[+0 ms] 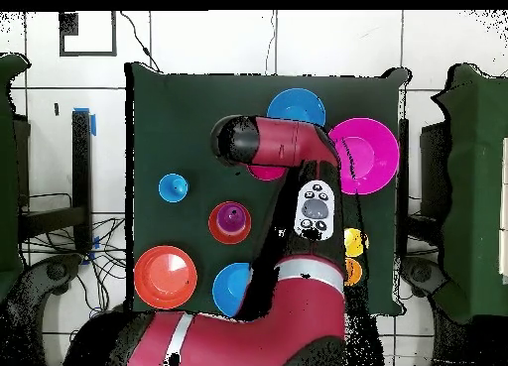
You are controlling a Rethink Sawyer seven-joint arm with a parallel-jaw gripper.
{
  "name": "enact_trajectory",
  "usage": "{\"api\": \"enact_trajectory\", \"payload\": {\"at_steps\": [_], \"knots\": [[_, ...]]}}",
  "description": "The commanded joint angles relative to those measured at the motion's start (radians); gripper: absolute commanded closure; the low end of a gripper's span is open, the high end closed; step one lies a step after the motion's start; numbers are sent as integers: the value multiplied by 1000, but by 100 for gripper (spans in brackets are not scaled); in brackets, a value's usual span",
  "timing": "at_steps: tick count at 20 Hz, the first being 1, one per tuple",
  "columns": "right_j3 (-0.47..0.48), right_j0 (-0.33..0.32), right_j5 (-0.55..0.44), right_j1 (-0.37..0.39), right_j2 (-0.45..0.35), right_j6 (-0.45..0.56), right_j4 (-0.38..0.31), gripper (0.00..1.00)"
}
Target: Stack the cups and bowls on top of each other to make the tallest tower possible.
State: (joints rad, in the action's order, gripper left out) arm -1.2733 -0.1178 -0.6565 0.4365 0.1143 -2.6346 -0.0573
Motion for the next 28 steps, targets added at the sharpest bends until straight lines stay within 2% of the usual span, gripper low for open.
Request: {"api": "enact_trajectory", "payload": {"at_steps": [1,7,11,15,20,24,28], "knots": [[-56,28,-323,197,-60,115,5,100],[-43,51,-517,252,-55,26,37,100],[-87,72,-538,269,-67,-62,95,100],[-147,108,-473,261,-47,-108,111,100],[-192,140,-294,227,-28,-126,109,100],[-215,172,-194,221,-7,-109,74,100],[-259,207,-133,236,27,-92,37,100]]}}
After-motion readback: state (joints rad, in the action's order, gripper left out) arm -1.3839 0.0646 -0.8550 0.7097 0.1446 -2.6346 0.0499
